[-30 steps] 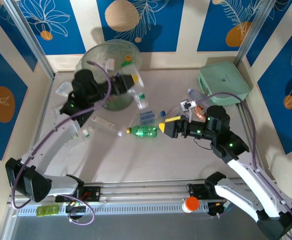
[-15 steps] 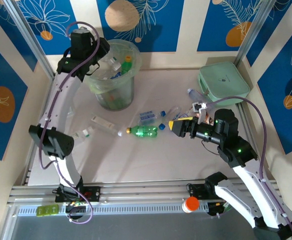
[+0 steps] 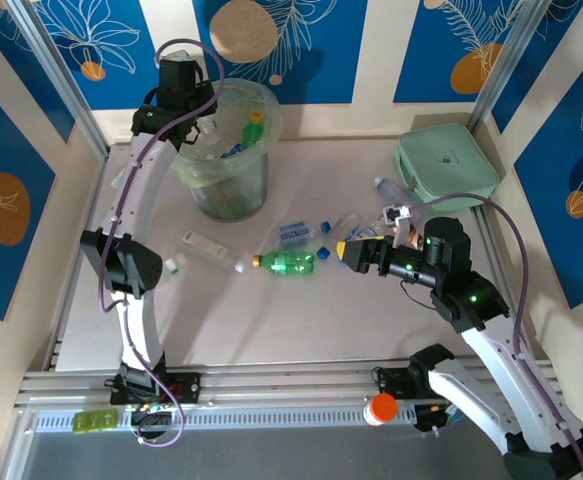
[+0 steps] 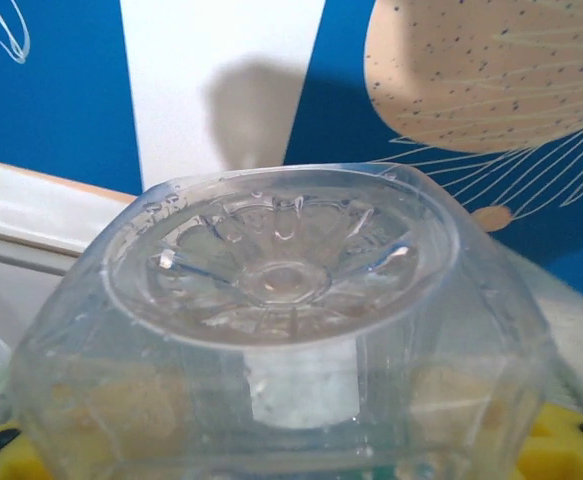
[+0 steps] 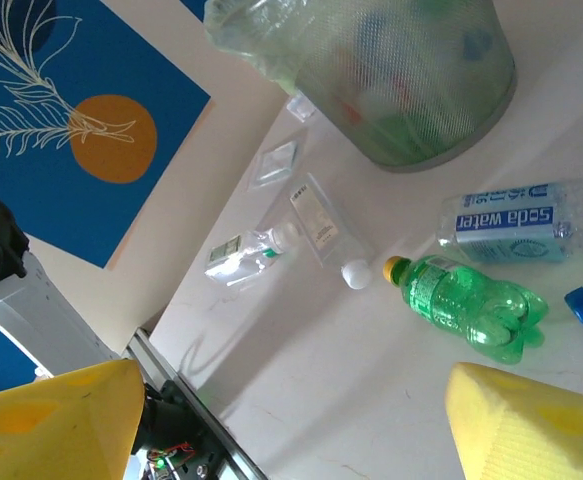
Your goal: Put the plastic bottles in the bin
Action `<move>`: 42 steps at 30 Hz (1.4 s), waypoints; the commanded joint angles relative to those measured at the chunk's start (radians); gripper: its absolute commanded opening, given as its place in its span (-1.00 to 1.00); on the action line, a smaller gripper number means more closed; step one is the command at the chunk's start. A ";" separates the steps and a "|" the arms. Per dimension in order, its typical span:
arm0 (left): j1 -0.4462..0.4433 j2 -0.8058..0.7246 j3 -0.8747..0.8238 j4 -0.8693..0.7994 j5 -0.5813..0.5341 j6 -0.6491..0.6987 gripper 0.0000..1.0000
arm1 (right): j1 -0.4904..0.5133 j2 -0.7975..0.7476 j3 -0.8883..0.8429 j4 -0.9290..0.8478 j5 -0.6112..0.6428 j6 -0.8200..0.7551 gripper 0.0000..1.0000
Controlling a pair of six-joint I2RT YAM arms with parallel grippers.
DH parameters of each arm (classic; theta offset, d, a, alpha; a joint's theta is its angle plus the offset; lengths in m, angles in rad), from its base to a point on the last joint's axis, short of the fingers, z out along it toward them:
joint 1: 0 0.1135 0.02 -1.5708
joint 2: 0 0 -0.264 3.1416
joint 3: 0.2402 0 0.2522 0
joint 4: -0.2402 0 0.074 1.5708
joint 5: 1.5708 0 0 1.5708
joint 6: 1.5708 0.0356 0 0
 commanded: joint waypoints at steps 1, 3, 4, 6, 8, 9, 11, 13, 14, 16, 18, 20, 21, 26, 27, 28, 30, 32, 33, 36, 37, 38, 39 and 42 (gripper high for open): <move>-0.033 0.020 0.031 0.008 -0.118 0.196 -0.18 | -0.005 0.003 -0.013 0.034 -0.027 0.022 0.58; -0.042 0.024 0.000 0.046 -0.116 0.261 -0.16 | -0.005 0.010 -0.012 0.040 -0.032 0.023 0.58; -0.043 0.026 -0.015 0.063 -0.115 0.282 -0.16 | -0.005 0.012 -0.012 0.040 -0.034 0.024 0.58; -0.042 0.033 -0.049 0.105 -0.087 0.366 -0.15 | -0.004 0.015 -0.012 0.037 -0.034 0.025 0.58; -0.047 0.037 -0.095 0.161 -0.049 0.472 -0.14 | -0.005 0.015 -0.015 0.038 -0.035 0.025 0.57; -0.050 0.040 -0.117 0.188 -0.044 0.521 -0.14 | -0.004 0.015 -0.019 0.040 -0.037 0.025 0.58; -0.050 0.052 -0.133 0.215 -0.074 0.565 -0.14 | -0.004 0.015 -0.025 0.046 -0.041 0.030 0.57; -0.047 0.068 -0.142 0.231 -0.120 0.610 -0.14 | -0.005 0.016 -0.031 0.053 -0.044 0.035 0.57; -0.047 0.075 -0.149 0.241 -0.137 0.639 -0.14 | -0.004 0.018 -0.035 0.058 -0.043 0.038 0.57; -0.047 0.079 -0.174 0.267 -0.144 0.673 -0.12 | -0.005 0.020 -0.038 0.063 -0.046 0.040 0.58; -0.045 0.082 -0.193 0.282 -0.139 0.678 -0.09 | -0.005 0.026 -0.037 0.065 -0.049 0.040 0.58; -0.045 0.088 -0.185 0.268 -0.137 0.643 0.09 | -0.006 0.030 -0.036 0.066 -0.051 0.034 0.58; -0.045 0.086 -0.183 0.254 -0.123 0.616 0.19 | -0.005 0.033 -0.033 0.066 -0.050 0.030 0.57; -0.048 0.047 -0.185 0.247 -0.047 0.519 0.52 | -0.005 0.047 -0.033 0.079 -0.048 0.028 0.57; -0.049 0.040 -0.178 0.245 -0.046 0.514 0.56 | -0.006 0.050 -0.031 0.082 -0.051 0.028 0.57; -0.051 0.033 -0.171 0.245 -0.047 0.511 0.59 | -0.006 0.052 -0.030 0.082 -0.051 0.028 0.57; -0.052 0.012 -0.155 0.243 -0.052 0.495 0.68 | -0.007 0.053 -0.026 0.080 -0.050 0.025 0.57; -0.051 -0.016 -0.157 0.250 -0.042 0.473 0.78 | -0.006 0.053 -0.025 0.080 -0.051 0.025 0.57; -0.051 -0.028 -0.156 0.252 -0.033 0.468 0.78 | -0.006 0.053 -0.022 0.078 -0.051 0.023 0.57; -0.051 -0.070 -0.190 0.287 0.005 0.444 0.75 | -0.006 0.055 -0.023 0.080 -0.050 0.023 0.57; -0.051 -0.086 -0.210 0.310 0.015 0.437 0.73 | -0.007 0.056 -0.023 0.080 -0.049 0.023 0.57; -0.051 -0.099 -0.233 0.335 0.021 0.426 0.70 | -0.007 0.056 -0.023 0.080 -0.050 0.023 0.57; -0.049 -0.107 -0.252 0.355 0.024 0.418 0.62 | -0.008 0.058 -0.023 0.080 -0.052 0.025 0.57; -0.045 -0.088 -0.253 0.360 0.025 0.400 0.25 | -0.008 0.056 -0.025 0.080 -0.055 0.029 0.57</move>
